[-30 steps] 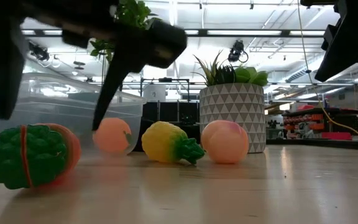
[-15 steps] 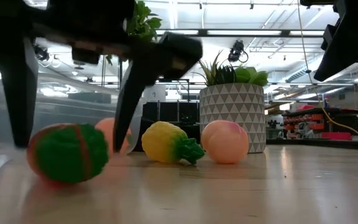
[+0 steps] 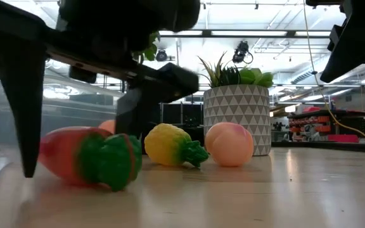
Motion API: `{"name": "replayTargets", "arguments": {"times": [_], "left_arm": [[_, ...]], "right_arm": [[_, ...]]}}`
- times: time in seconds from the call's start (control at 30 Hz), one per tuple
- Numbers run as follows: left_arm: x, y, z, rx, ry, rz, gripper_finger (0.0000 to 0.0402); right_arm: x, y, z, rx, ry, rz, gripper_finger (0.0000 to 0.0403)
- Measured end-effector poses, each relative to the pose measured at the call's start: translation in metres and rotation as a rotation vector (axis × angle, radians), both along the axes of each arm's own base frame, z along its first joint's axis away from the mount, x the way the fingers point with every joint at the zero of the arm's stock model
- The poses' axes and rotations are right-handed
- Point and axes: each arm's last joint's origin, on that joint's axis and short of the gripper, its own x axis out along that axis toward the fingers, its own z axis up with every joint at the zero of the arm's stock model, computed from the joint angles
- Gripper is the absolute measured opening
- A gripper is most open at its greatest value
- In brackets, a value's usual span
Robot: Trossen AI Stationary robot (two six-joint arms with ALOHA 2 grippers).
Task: Pick and placing Produce into tupperware
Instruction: Put the carrot into the transparent bin
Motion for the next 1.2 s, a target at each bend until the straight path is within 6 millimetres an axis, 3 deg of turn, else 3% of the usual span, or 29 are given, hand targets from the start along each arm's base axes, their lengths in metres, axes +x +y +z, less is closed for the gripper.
{"name": "replayTargets", "arguments": {"times": [0.37,0.77,1.0,1.2], "left_arm": [[0.002,-0.001,-0.003,-0.010,0.000,0.055,0.0244],[0.003,-0.002,-0.003,-0.025,0.000,0.086,0.0185],[0.002,-0.001,-0.001,-0.022,0.009,0.105,0.0194],[0.013,0.002,0.031,-0.040,-0.029,0.129,0.0191]], "right_arm": [[0.001,0.000,0.001,-0.010,-0.015,-0.006,0.0123],[0.001,0.000,0.001,-0.010,-0.016,-0.006,0.0123],[0.001,0.000,0.001,-0.011,-0.015,-0.006,0.0123],[0.001,0.000,0.001,-0.012,-0.015,-0.004,0.0123]]}}
